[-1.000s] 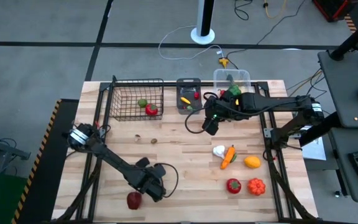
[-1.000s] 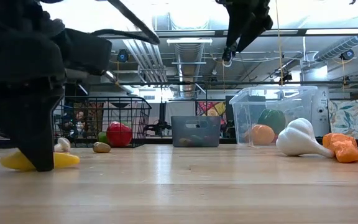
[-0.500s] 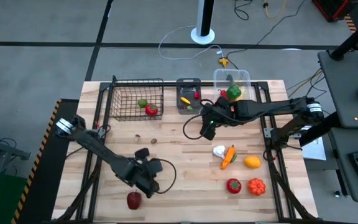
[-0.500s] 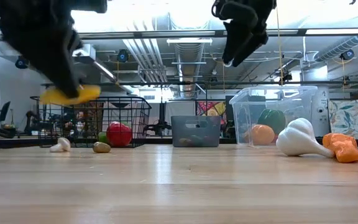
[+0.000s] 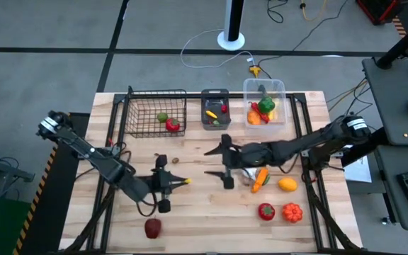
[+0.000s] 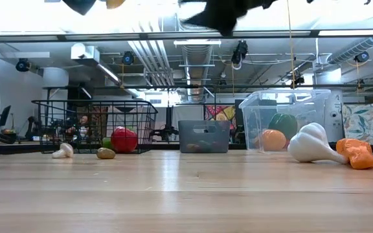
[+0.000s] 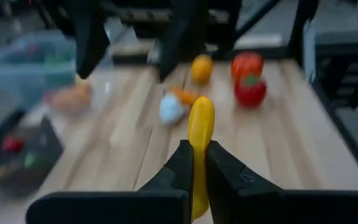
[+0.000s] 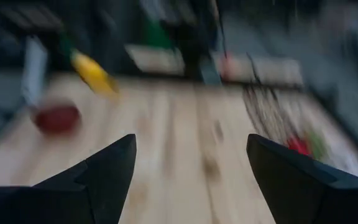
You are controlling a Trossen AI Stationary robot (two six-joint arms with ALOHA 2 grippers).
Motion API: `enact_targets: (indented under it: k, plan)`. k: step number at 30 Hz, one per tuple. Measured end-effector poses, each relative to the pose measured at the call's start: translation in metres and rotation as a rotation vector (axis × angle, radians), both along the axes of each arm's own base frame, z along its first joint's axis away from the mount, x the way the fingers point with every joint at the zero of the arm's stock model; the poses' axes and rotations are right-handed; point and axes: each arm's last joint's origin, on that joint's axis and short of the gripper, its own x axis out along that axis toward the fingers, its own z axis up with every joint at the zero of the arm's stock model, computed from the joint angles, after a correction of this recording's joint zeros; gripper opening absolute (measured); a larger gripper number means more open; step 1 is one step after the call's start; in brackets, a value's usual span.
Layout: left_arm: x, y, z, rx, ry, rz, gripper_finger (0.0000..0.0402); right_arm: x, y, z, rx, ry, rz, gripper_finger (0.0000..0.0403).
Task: Sort produce into baskets
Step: Put the yellow chili pepper into the black bin
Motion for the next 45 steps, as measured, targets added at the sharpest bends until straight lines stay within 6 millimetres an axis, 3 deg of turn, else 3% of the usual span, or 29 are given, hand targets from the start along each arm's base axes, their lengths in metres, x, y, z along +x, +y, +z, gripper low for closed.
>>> enact_targets:
  k: [4,7,12,17,26,34,45]
  plan:
    - [-0.006,0.004,-0.006,-0.004,-0.14,-0.027,0.0002,-0.01,0.011,-0.002,-0.026,-0.281,0.118,0.0292]
    - [-0.007,0.007,-0.011,-0.014,-0.196,-0.025,0.0002,-0.014,0.011,0.0,0.0,-0.385,0.171,0.029]
    - [0.003,0.012,-0.014,0.014,-0.242,0.001,0.0003,-0.008,0.013,-0.004,0.016,-0.396,0.196,0.029]
    - [0.013,0.015,-0.012,0.037,-0.254,0.018,0.0003,0.012,0.018,-0.011,0.011,-0.383,0.197,0.029]
    - [0.015,0.014,-0.013,0.04,-0.248,0.016,0.0003,0.037,0.023,-0.018,-0.012,-0.374,0.208,0.0274]
    - [0.015,0.013,-0.012,0.033,-0.258,0.01,0.0003,0.039,0.021,-0.018,-0.003,-0.371,0.199,0.0199]
    - [0.015,0.014,-0.012,0.034,-0.257,0.013,0.0003,0.039,0.019,-0.019,0.002,-0.364,0.199,0.0059]
